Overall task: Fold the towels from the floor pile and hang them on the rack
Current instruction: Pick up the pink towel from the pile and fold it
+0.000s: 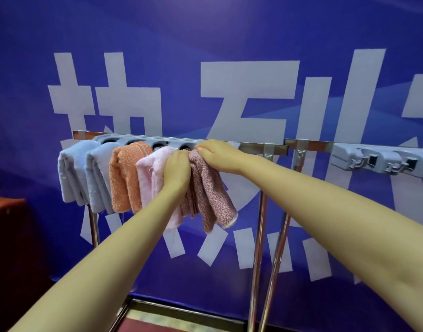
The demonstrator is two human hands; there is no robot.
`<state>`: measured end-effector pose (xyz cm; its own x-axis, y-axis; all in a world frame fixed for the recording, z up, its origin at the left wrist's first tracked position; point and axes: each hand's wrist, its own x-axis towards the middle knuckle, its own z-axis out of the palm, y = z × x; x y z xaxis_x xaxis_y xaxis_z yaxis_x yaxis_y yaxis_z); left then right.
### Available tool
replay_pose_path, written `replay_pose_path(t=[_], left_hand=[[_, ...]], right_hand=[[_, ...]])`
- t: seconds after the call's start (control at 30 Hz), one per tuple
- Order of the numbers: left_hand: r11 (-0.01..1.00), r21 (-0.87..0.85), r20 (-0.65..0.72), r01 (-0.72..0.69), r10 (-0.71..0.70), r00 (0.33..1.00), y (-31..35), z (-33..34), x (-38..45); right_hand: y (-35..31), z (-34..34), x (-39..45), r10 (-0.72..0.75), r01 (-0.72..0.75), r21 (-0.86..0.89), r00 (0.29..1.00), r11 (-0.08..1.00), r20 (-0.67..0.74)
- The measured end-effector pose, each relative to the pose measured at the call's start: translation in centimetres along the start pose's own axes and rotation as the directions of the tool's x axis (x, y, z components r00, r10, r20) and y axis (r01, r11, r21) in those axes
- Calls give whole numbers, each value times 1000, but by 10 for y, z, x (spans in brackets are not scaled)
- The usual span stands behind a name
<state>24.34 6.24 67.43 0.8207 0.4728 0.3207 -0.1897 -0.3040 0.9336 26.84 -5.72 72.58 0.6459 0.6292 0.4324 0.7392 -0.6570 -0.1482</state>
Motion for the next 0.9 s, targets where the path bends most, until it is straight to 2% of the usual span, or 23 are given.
replay_pose_path(t=[0.07, 0.1, 0.17, 0.2, 0.23, 0.27, 0.3, 0.33, 0.4, 0.43, 0.5, 0.57, 0.67, 0.73, 0.83, 0.9], left_hand=[[1000, 8, 4, -23, 23, 1000, 3, -4, 5], [997, -80, 41, -12, 15, 999, 7, -2, 3], [995, -93, 146, -30, 43, 988, 11, -13, -12], [992, -101, 121, -73, 85, 989, 12, -2, -21], [994, -102, 178, -40, 57, 982, 9, 5, -30], [999, 25, 180, -37, 32, 983, 7, 4, -42], [990, 82, 190, -113, 96, 977, 2, 0, -37], [981, 94, 94, -171, 162, 982, -5, 1, -39], [949, 143, 204, -280, 249, 947, 1, -18, -45], [962, 125, 206, -242, 214, 955, 10, -27, -52], [981, 61, 137, -184, 175, 975, 15, -40, -62], [971, 62, 30, -231, 229, 973, 24, -37, -86], [974, -90, 12, -210, 212, 977, 36, -38, -121], [968, -188, 31, -168, 177, 984, 33, -40, -150], [979, -129, 76, -159, 169, 983, 8, -25, -199], [993, -78, 140, -89, 100, 985, -29, -10, -230]], right_hand=[[0, 2, -6, -27, 27, -4, 999, 1000, -33], [0, 4, -9, -29, 29, 4, 998, 1000, -56], [0, 7, -16, -27, 29, 23, 996, 999, -85], [-2, 7, -19, -22, 23, 19, 997, 1000, -72], [-2, 7, -21, -17, 17, 10, 999, 1000, -44], [-3, 6, -23, -1, 1, 1, 1000, 1000, -5], [-4, 4, -24, 11, -12, 5, 1000, 1000, 24], [-7, 1, -26, 27, -28, 20, 999, 999, 39], [-12, -5, -32, 64, -64, 65, 998, 996, 11], [-14, -7, -37, 97, -95, 101, 995, 990, -18], [-20, -11, -54, 171, -150, 205, 981, 967, -91], [-26, -13, -76, 213, -154, 325, 964, 933, -156], [-33, -9, -121, 245, -101, 503, 942, 858, -229], [-35, 2, -163, 303, -78, 637, 919, 767, -253], [-30, 38, -230, 446, -144, 766, 873, 626, -200], [-18, 84, -278, 554, -270, 816, 829, 512, -74]])
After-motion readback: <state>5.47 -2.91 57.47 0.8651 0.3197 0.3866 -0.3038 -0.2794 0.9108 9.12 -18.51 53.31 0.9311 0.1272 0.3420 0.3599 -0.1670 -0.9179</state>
